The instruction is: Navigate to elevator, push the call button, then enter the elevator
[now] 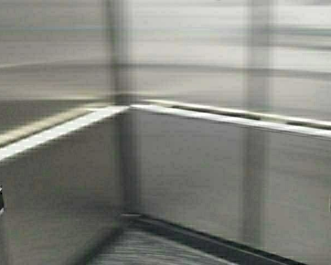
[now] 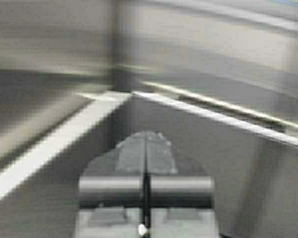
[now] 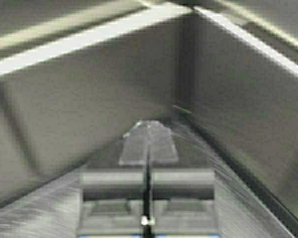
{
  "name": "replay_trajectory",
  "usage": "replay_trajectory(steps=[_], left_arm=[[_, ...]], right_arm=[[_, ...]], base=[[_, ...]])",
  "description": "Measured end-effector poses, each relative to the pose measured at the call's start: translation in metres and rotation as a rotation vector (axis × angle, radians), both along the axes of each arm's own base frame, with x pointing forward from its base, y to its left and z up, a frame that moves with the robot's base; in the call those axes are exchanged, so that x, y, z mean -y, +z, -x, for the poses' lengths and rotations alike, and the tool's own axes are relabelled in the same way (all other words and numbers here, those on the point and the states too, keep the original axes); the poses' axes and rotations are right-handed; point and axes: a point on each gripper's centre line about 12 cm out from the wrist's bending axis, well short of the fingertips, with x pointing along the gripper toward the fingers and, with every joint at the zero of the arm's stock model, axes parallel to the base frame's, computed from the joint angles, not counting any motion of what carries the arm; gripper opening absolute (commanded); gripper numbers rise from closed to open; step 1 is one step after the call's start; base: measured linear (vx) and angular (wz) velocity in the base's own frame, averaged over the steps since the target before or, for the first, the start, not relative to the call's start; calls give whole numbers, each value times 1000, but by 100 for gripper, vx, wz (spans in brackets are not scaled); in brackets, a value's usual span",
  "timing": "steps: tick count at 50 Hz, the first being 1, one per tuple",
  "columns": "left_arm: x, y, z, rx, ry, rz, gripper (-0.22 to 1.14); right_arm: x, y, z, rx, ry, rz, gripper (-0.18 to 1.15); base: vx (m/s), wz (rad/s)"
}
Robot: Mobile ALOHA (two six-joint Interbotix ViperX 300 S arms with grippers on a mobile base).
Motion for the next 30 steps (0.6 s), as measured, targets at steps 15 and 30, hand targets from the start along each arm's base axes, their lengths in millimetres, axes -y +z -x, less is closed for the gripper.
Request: replay_trajectory(steps=[15, 30], left_arm=[[0, -2, 0, -4, 2, -3, 2], [0, 0, -1, -1, 2, -5, 2]], right_arm=[[-1, 0, 1, 3, 6, 0, 6], [-1, 3, -2, 35, 5, -21, 6]], base=[[17, 82], [12, 56]])
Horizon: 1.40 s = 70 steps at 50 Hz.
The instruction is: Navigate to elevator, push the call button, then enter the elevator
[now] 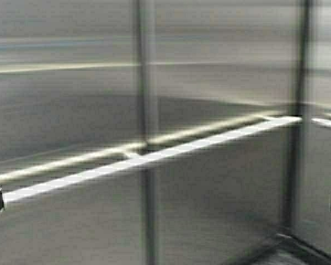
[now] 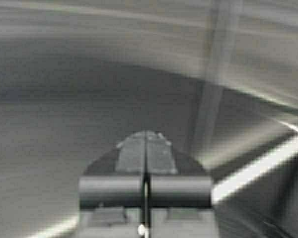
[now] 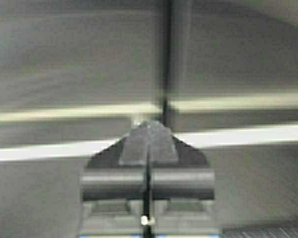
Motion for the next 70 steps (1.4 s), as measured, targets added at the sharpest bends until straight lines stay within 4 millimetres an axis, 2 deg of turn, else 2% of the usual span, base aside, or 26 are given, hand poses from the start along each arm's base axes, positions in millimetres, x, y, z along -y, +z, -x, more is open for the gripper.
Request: replay_trajectory(steps=[6, 12, 19, 28, 44, 70], left_arm=[[0, 1, -1, -1, -3, -7, 2], [1, 2, -1, 5, -4, 0, 2], [1, 2, 0, 5, -6, -5, 2], [1, -1, 1, -3, -6, -4, 2], [1, -5, -1, -22, -5, -13, 2], [0, 2, 2, 8, -5, 3, 2]], right_arm=[[0, 2, 2, 16, 4, -9, 6], [3, -7, 9, 5, 7, -6, 6], [3, -1, 9, 41, 9, -29, 6], [3, -7, 10, 36, 12, -32, 6], [4, 0, 13, 54, 12, -49, 6], [2, -5, 11, 43, 14, -42, 6]], base=[[13, 65], [13, 73], [13, 71], [9, 67], [3, 85], [3, 62]])
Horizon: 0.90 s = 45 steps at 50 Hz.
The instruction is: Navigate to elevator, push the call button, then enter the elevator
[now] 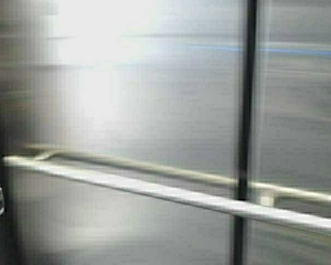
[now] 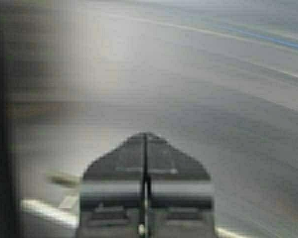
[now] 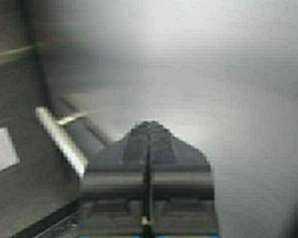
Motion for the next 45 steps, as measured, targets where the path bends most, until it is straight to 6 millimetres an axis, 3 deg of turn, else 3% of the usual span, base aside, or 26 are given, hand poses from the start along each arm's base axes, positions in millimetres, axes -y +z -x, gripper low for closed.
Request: replay_trajectory(steps=[13, 31, 45], left_arm=[[0, 0, 0, 0, 0, 0, 2], [0, 1, 1, 8, 0, 2, 2], [0, 1, 1, 8, 0, -10, 2]], right_arm=[[0, -8, -3, -23, -3, 12, 6], [-12, -47, -23, -125, 1, 60, 6], [-14, -39, -31, -102, -4, 47, 6]], base=[[10, 41], [9, 38], [11, 40]])
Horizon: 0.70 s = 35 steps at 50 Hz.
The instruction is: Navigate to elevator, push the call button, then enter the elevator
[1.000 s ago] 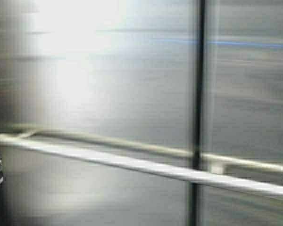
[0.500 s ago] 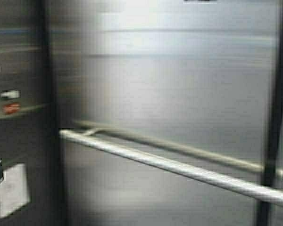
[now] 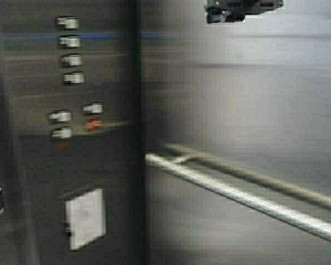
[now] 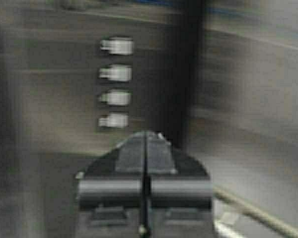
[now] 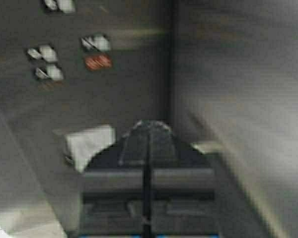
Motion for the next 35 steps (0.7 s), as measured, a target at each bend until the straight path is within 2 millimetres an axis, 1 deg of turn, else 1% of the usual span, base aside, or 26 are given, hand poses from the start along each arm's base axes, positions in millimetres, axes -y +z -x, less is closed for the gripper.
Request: replay_trajectory(steps=[4, 11, 14, 20, 24, 32, 35], left_arm=[[0, 0, 0, 0, 0, 0, 2], [0, 0, 0, 1, 0, 2, 2], [0, 0, 0, 1, 0, 6, 2], [0, 2, 2, 12, 0, 6, 2], [-1, 5, 3, 27, 2, 8, 2], [-1, 10, 7, 53, 1, 20, 2], [-1, 9, 10, 51, 0, 23, 2]], right_arm=[[-1, -2, 0, -3, 2, 1, 6], [-2, -15, -6, -22, -1, 10, 6], [-2, -22, -13, -24, -7, 8, 6], [-1, -45, -28, -30, -25, -9, 6], [-2, -57, -39, -12, -32, -27, 6], [-10, -70, -56, 35, -22, -62, 6], [-13, -73, -60, 48, -15, -67, 6]], base=[[16, 53], [16, 43], [15, 28], [13, 17], [13, 9], [14, 5], [14, 1]])
